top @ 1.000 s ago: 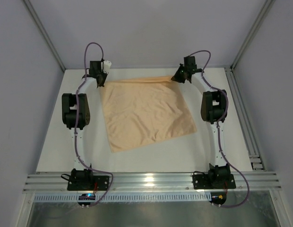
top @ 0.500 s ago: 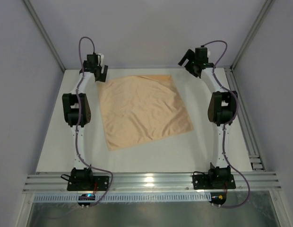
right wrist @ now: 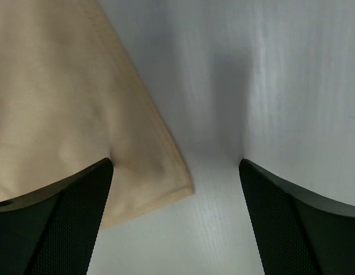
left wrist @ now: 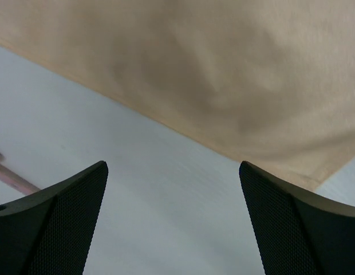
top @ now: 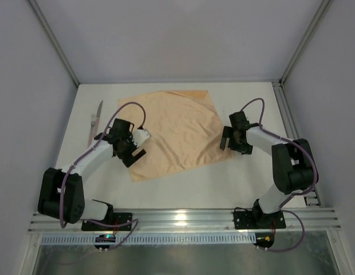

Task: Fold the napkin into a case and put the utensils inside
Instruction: Smooth out the napkin at the center of the board.

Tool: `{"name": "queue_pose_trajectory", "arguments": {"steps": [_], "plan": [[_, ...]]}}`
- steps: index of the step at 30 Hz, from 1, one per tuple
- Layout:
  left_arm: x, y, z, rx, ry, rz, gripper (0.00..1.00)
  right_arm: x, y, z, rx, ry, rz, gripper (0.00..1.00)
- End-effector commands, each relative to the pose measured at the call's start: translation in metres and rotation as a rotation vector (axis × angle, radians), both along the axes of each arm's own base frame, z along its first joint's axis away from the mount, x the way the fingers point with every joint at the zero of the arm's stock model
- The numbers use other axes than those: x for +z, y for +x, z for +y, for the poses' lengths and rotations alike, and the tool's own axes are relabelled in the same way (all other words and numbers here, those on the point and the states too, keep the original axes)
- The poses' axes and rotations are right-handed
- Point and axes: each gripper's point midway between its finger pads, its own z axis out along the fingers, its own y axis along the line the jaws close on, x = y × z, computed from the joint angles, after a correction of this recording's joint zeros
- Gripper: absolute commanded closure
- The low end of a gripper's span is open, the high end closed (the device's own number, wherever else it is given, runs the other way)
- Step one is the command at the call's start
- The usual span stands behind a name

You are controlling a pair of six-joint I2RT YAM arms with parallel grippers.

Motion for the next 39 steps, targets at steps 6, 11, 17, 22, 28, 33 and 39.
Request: {"name": "queue_pose_trajectory", "arguments": {"steps": [6,11,17,22,28,33,39], "plan": [[-0.039,-0.072,-0.003,-0.228,0.067,0.105,0.01,-0.011,-0.013,-0.008,-0.017,-0.027,0.009,0.17],[-0.055,-0.083,0.001,-0.245,0.08,0.112,0.01,-0.019,-0.023,0.009,0.013,0.045,0.027,0.54],[-0.038,-0.094,-0.025,-0.308,-0.064,0.12,0.01,-0.008,-0.039,0.014,0.032,0.05,-0.001,0.97],[-0.032,-0.113,-0.022,-0.402,-0.065,0.113,0.01,0.003,-0.069,0.021,0.062,0.019,-0.004,0.97],[-0.06,-0.101,0.002,-0.359,0.077,0.086,0.05,0.013,-0.095,0.024,0.052,0.072,-0.037,0.97],[-0.083,-0.095,0.019,-0.354,0.18,0.097,0.35,0.008,-0.112,0.028,0.063,0.112,-0.016,0.97],[-0.073,-0.116,0.013,-0.371,0.119,0.14,0.98,0.003,-0.136,0.041,0.085,0.139,0.022,0.97]]}}
